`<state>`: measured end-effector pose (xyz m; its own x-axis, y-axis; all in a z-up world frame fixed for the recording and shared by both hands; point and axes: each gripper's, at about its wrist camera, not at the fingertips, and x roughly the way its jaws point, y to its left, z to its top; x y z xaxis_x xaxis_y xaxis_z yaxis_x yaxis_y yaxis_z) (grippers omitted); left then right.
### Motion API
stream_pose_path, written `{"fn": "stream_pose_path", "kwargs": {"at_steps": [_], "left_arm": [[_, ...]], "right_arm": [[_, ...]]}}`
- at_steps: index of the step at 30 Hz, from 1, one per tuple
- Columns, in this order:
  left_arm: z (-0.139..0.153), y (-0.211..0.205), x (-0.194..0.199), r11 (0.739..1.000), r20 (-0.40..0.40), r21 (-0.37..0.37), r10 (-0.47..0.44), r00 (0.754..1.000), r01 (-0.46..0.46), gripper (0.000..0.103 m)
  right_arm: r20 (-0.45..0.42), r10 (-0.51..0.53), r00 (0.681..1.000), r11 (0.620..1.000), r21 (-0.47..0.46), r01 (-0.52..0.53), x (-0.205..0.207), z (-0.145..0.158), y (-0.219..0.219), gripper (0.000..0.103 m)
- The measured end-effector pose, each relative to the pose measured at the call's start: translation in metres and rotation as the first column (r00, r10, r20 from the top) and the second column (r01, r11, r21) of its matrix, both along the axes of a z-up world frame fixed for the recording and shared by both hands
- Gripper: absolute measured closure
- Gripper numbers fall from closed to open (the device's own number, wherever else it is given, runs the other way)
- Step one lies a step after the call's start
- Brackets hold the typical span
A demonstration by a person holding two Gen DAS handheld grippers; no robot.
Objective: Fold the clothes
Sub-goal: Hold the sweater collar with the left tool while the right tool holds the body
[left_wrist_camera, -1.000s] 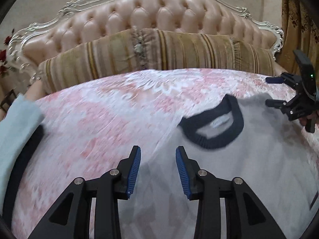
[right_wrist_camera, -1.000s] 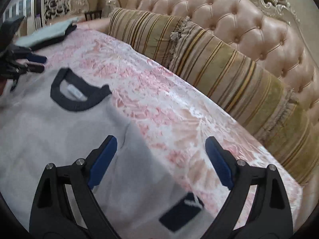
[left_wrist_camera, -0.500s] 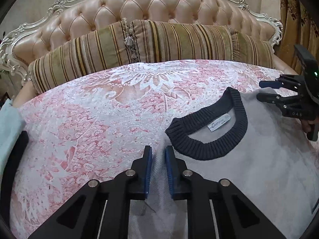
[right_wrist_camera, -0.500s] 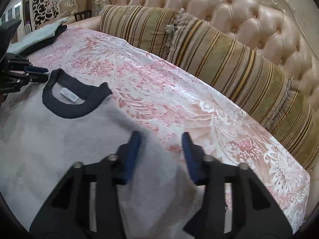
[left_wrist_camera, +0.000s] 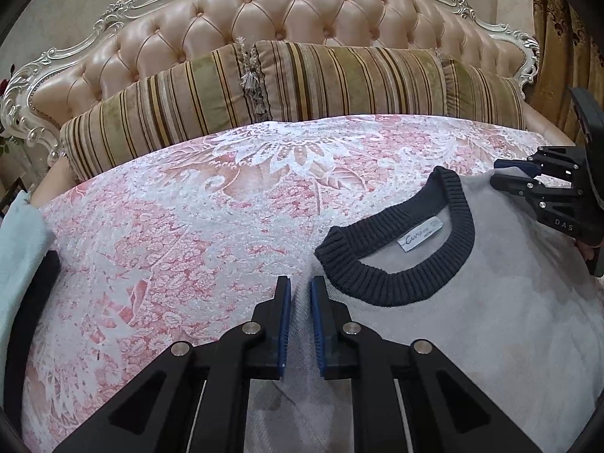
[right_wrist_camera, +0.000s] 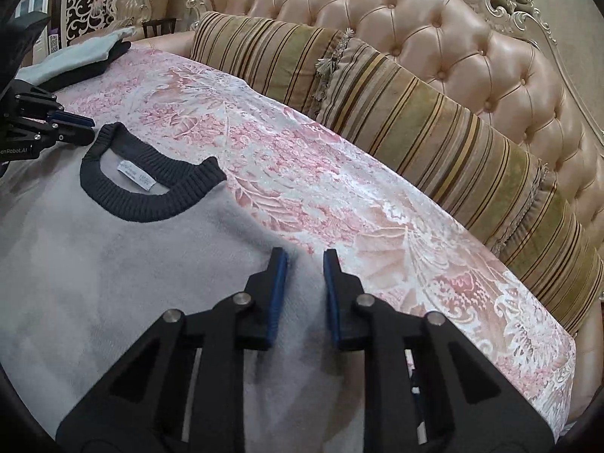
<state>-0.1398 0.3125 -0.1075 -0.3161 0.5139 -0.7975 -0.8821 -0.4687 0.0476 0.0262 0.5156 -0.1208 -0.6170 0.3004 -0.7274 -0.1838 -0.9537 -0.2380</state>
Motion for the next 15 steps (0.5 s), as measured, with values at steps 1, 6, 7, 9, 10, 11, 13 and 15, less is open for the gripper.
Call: {"fn": "stream_pose_path", "kwargs": {"at_steps": [1, 6, 7, 9, 10, 11, 13, 15], "left_arm": [[0.0, 0.0001, 0.0, 1.0, 0.0, 0.0, 0.001, 1.0, -0.001, 0.092], [0.0, -0.0005, -0.0013, 1.0, 0.004, 0.005, 0.006, 1.0, -0.006, 0.092], [-0.0001, -0.0007, -0.0015, 1.0, 0.005, 0.006, 0.006, 1.0, -0.007, 0.092], [0.0001, -0.0011, -0.002, 1.0, 0.007, 0.007, 0.008, 1.0, -0.008, 0.092], [0.0002, -0.0014, -0.0023, 1.0, 0.007, 0.008, 0.01, 1.0, -0.01, 0.092], [0.0002, -0.0016, -0.0027, 1.0, 0.007, 0.008, 0.011, 1.0, -0.011, 0.092], [0.001, -0.0024, -0.0033, 1.0, 0.009, 0.011, 0.018, 1.0, -0.018, 0.092], [0.0038, -0.0043, -0.0032, 0.999, -0.005, 0.017, 0.037, 0.999, -0.037, 0.087]], "right_arm": [[0.0, 0.0, 1.0, 1.0, 0.0, 0.0, 0.0001, -0.0003, 0.0, 0.081], [-0.001, -0.004, 1.0, 1.0, 0.0, 0.004, 0.0006, -0.0006, 0.0006, 0.081], [-0.001, -0.004, 1.0, 1.0, -0.001, 0.004, 0.0008, -0.0006, 0.0007, 0.081], [-0.002, -0.007, 1.0, 1.0, -0.003, 0.007, 0.0009, -0.0005, 0.0012, 0.081], [-0.002, -0.007, 1.0, 1.0, -0.002, 0.007, 0.001, -0.0003, 0.0011, 0.081], [-0.002, -0.007, 1.0, 1.0, -0.002, 0.007, 0.0011, -0.0001, 0.0011, 0.081], [-0.003, -0.009, 1.0, 1.0, -0.001, 0.009, 0.0012, 0.0006, 0.001, 0.081], [-0.007, -0.015, 1.0, 1.0, -0.001, 0.015, 0.0017, 0.002, 0.0019, 0.08]]}}
